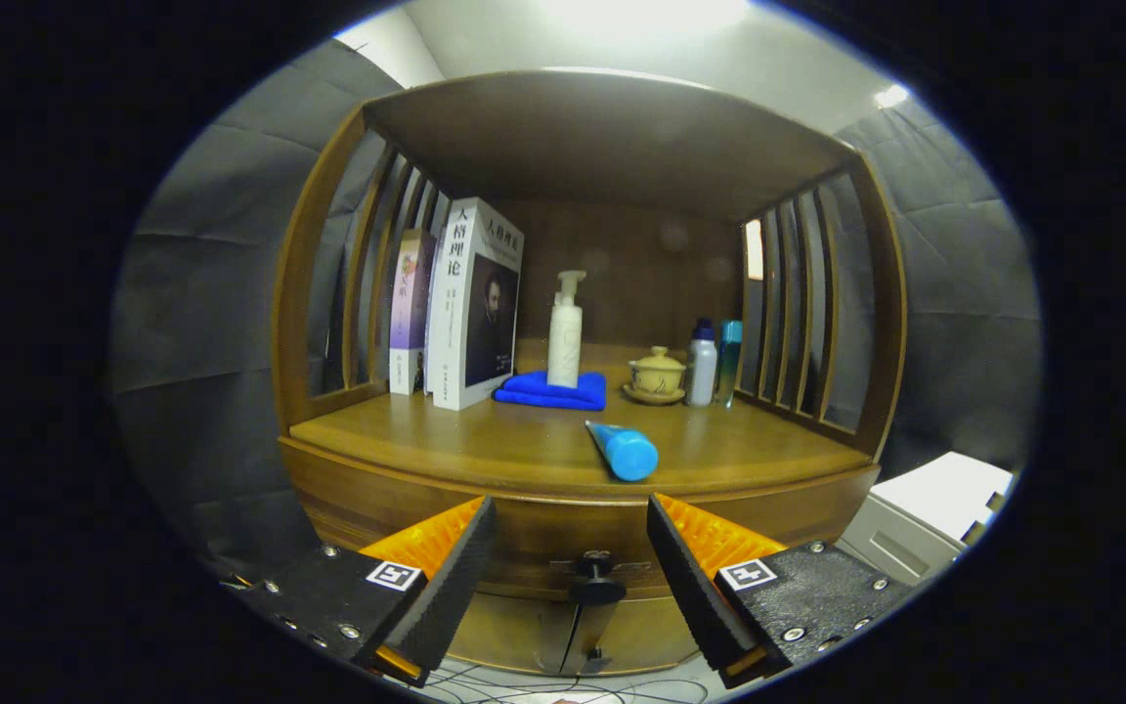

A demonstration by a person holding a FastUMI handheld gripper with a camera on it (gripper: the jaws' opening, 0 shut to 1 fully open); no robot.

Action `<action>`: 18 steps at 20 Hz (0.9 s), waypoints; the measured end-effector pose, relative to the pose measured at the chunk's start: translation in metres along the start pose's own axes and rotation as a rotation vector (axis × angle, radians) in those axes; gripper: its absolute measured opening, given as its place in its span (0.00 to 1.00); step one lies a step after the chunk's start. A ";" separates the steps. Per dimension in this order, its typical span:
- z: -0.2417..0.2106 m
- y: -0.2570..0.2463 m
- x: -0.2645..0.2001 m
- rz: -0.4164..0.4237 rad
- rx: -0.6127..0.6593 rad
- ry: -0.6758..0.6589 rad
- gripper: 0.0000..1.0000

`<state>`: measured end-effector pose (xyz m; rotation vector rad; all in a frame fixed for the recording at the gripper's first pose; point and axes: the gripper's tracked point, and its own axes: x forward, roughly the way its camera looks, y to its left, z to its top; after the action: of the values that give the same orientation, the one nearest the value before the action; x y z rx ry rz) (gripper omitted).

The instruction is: Pull open the drawer, take out the items inside it, and place them on the countertop above the cabinet.

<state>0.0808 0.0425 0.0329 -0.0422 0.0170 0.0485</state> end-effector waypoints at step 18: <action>0.103 0.000 -0.128 -0.024 0.062 -0.180 0.95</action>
<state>-0.0456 0.0409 0.1383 0.0238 -0.1621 0.0275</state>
